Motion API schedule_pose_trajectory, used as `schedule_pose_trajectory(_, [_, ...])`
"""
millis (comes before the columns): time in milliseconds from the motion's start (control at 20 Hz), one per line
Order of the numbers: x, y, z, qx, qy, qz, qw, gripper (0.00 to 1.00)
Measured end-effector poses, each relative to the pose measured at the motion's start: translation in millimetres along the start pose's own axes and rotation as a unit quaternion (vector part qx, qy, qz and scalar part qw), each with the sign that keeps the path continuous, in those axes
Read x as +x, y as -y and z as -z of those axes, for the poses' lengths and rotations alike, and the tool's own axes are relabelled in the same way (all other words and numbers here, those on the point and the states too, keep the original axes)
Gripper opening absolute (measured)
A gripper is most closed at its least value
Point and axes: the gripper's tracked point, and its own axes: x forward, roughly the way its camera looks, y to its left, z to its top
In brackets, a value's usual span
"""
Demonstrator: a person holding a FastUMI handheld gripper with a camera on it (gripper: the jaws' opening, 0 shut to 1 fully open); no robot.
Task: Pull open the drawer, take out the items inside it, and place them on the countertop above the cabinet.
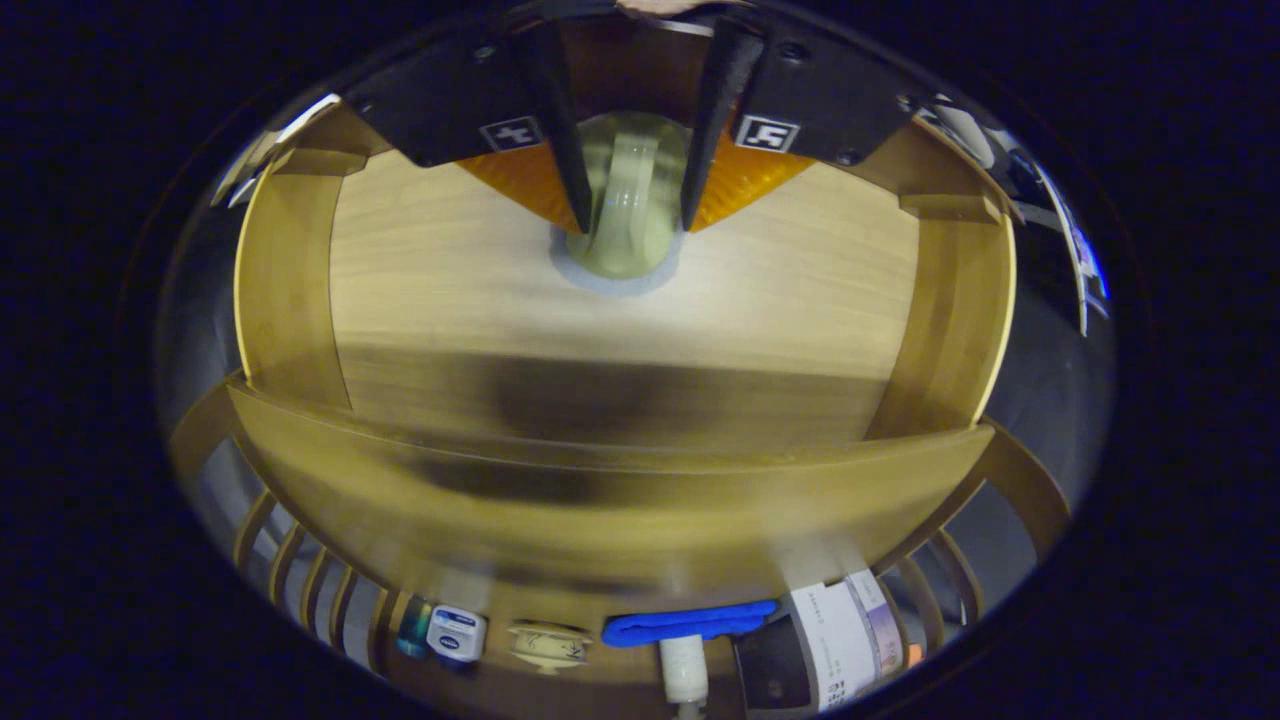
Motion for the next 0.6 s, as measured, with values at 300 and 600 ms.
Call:
schedule_pose_trajectory(300, [6, 4, 0, -0.021, 0.014, 0.013, 1.0, 0.27])
schedule_pose_trajectory(600, [-8, 5, -8, -0.017, 0.043, -0.02, 0.999, 0.17])
